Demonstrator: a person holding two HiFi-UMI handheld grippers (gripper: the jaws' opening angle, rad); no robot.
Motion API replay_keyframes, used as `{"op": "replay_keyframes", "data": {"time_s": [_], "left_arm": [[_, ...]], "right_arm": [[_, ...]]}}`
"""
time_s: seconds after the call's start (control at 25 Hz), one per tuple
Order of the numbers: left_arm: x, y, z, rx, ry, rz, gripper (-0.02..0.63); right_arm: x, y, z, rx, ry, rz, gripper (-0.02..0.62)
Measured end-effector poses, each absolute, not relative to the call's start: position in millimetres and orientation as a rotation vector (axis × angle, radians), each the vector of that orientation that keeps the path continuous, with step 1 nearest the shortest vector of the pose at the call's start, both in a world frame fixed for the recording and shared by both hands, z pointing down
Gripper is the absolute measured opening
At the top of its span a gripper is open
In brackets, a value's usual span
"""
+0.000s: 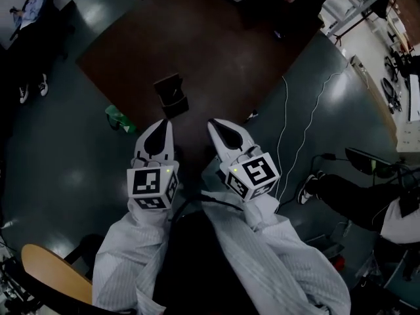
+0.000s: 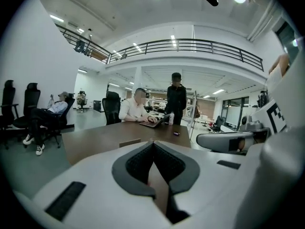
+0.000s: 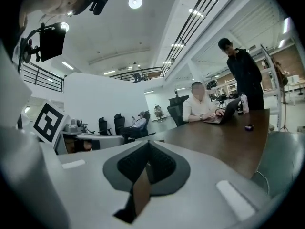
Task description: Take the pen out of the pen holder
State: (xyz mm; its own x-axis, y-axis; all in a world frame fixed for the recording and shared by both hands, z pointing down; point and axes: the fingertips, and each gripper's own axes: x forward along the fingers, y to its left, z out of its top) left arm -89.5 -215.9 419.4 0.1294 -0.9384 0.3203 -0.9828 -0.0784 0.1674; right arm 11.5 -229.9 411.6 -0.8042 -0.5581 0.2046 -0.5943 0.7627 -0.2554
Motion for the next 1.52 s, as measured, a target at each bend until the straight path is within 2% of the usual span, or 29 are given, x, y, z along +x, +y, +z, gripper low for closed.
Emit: {"op": "replay_keyframes", "data": {"time_s": [0.36,0.72,0.76,0.8,0.84,1.04,1.44,1.52], "left_arm": [[-80,-298,445,1.826,-2.075,0.209,0.005],[-97,-331,499,1.665,-2.129,0.266,0.008],[-99,-334,504,1.653,-2.124,0.268,0.016],[-101,-337,509,1.645,-2.117,0.272,0.073],[-102,-341,514,1.638,-2.111,0.276,0.094],[-98,-356,533,1.62,-2.11,0.332,0.132],[-98,-363,547,1.567,-2.196,0.423,0.132],[-100,-363,548,1.554,-2.21,0.436,0.116]], "right_arm": [[19,-315,435,0.548,-2.85,0.545,0.003],[9,-342,467,0.487,-2.776,0.595,0.002],[8,-344,469,0.486,-2.768,0.594,0.002],[7,-346,471,0.487,-2.761,0.595,0.003],[7,-348,472,0.491,-2.755,0.599,0.003],[10,-357,477,0.528,-2.728,0.606,0.003],[29,-352,484,0.622,-2.686,0.635,0.003],[33,-350,485,0.634,-2.68,0.64,0.002]]}}
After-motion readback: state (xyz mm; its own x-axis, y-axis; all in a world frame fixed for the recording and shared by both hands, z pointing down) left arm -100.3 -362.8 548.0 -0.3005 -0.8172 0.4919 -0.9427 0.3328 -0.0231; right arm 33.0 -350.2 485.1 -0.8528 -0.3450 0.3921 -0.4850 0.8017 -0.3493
